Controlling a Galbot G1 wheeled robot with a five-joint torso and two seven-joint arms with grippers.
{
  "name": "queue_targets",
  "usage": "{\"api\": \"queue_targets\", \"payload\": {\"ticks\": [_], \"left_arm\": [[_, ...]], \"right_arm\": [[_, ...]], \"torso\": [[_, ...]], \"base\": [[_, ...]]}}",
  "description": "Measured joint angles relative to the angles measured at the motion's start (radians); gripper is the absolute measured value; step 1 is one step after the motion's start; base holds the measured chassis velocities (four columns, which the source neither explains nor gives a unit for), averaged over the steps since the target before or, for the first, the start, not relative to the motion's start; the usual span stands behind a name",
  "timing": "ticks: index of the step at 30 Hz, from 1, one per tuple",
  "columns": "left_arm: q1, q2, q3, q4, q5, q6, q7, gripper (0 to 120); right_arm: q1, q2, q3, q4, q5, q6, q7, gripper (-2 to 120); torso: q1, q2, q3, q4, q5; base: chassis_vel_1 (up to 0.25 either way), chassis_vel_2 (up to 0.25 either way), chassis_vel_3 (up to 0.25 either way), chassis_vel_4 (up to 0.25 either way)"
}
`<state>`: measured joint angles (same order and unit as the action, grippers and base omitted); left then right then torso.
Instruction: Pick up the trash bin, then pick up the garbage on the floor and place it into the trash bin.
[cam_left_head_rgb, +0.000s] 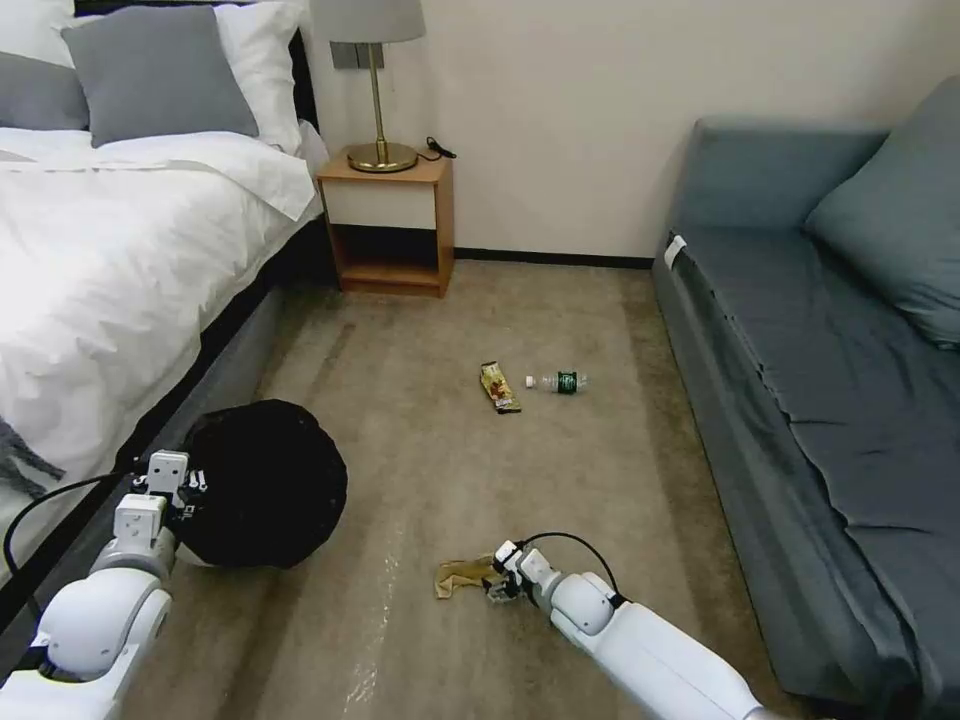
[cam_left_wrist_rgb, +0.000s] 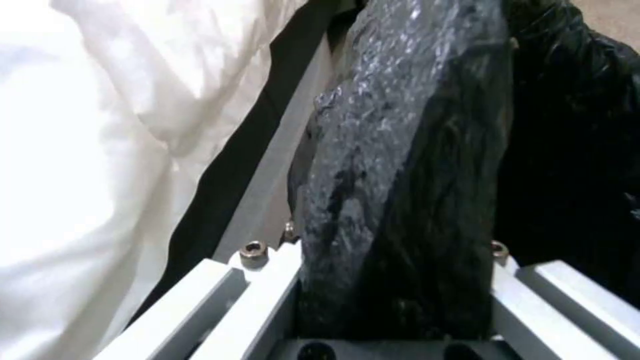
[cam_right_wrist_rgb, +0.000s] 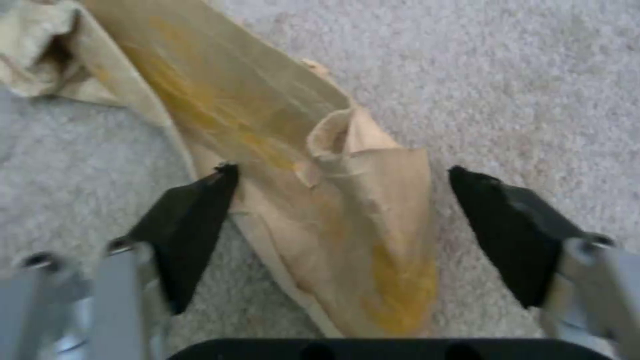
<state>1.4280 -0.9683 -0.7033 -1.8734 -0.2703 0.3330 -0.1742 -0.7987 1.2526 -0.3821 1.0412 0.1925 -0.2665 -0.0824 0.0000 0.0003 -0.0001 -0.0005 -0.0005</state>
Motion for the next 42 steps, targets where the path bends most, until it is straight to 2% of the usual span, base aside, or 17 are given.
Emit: {"api": "queue_targets", "payload": {"ticks": [1, 5, 8, 9, 11, 12, 15, 16, 19, 20, 23, 28, 42], "left_arm": [[0.000, 0.001, 0.000, 0.000, 0.000, -0.001, 0.000, 4], [0.003, 0.003, 0.000, 0.000, -0.001, -0.003, 0.001, 4], [0.019, -0.004, -0.010, -0.025, -0.004, -0.005, 0.002, 4], [0.019, -0.004, -0.010, -0.025, -0.004, -0.005, 0.002, 4], [0.028, -0.007, -0.013, -0.039, -0.007, -0.005, 0.002, 4], [0.028, -0.007, -0.013, -0.039, -0.007, -0.005, 0.002, 4], [0.032, -0.007, -0.018, -0.050, -0.011, -0.006, 0.002, 4], [0.032, -0.007, -0.018, -0.050, -0.011, -0.006, 0.002, 4], [0.040, -0.008, -0.022, -0.053, -0.014, -0.009, 0.003, 4], [0.040, -0.008, -0.022, -0.053, -0.014, -0.009, 0.003, 4], [0.051, -0.020, -0.028, -0.059, -0.018, -0.014, 0.003, 4], [0.066, -0.029, -0.030, -0.067, -0.015, -0.036, 0.003, 4], [0.079, -0.045, -0.015, -0.063, 0.006, -0.059, 0.001, 4]], "right_arm": [[-0.001, 0.002, 0.003, -0.005, -0.005, 0.008, -0.010, 77], [-0.002, 0.006, 0.005, -0.018, -0.017, 0.024, -0.028, 68], [0.000, 0.017, 0.010, -0.034, -0.029, 0.037, -0.043, 51], [0.000, 0.017, 0.010, -0.034, -0.029, 0.037, -0.043, 51], [0.002, 0.020, 0.013, -0.040, -0.036, 0.039, -0.044, 41], [0.002, 0.020, 0.013, -0.040, -0.036, 0.039, -0.044, 41], [-0.002, 0.020, 0.024, -0.043, -0.043, 0.043, -0.046, 26], [-0.002, 0.020, 0.024, -0.043, -0.043, 0.043, -0.046, 26], [-0.008, 0.015, 0.046, -0.052, -0.058, 0.056, -0.047, 11], [-0.008, 0.015, 0.046, -0.052, -0.058, 0.056, -0.047, 11], [-0.010, 0.012, 0.071, -0.075, -0.080, 0.083, -0.054, 1], [-0.010, 0.027, 0.133, -0.123, -0.133, 0.128, -0.060, 1], [-0.016, 0.018, 0.252, -0.102, -0.149, 0.138, -0.047, 0]], "torso": [[0.000, 0.000, 0.000, 0.0000, -0.0001], [0.000, 0.000, 0.000, -0.0001, -0.0001], [0.000, 0.000, 0.000, 0.0000, 0.0001], [0.000, 0.000, 0.000, 0.0000, 0.0001], [0.000, 0.000, 0.000, 0.0011, 0.0012], [0.000, 0.000, 0.000, 0.0011, 0.0012], [0.000, 0.000, 0.000, 0.0017, 0.0018], [0.000, 0.000, 0.000, 0.0017, 0.0018], [0.000, 0.000, 0.000, 0.0015, 0.0014], [0.000, 0.000, 0.000, 0.0015, 0.0014], [0.000, 0.000, 0.000, 0.0012, 0.0013], [0.000, 0.000, 0.000, 0.0008, 0.0007], [0.000, -0.001, 0.000, -0.0005, -0.0002]], "base": [[0.000, 0.000, 0.000, 0.000], [0.000, 0.000, 0.000, 0.000], [0.000, 0.000, 0.000, 0.000], [0.000, 0.000, 0.000, 0.000], [0.000, 0.000, 0.000, 0.000], [0.000, 0.000, 0.000, 0.000], [0.000, 0.000, 0.000, 0.000], [0.000, 0.000, 0.000, 0.000], [0.000, 0.000, 0.000, 0.000], [0.000, 0.000, 0.000, 0.000], [0.000, 0.000, 0.000, 0.000], [0.000, 0.000, 0.000, 0.000], [0.000, 0.000, 0.000, 0.000]]}}
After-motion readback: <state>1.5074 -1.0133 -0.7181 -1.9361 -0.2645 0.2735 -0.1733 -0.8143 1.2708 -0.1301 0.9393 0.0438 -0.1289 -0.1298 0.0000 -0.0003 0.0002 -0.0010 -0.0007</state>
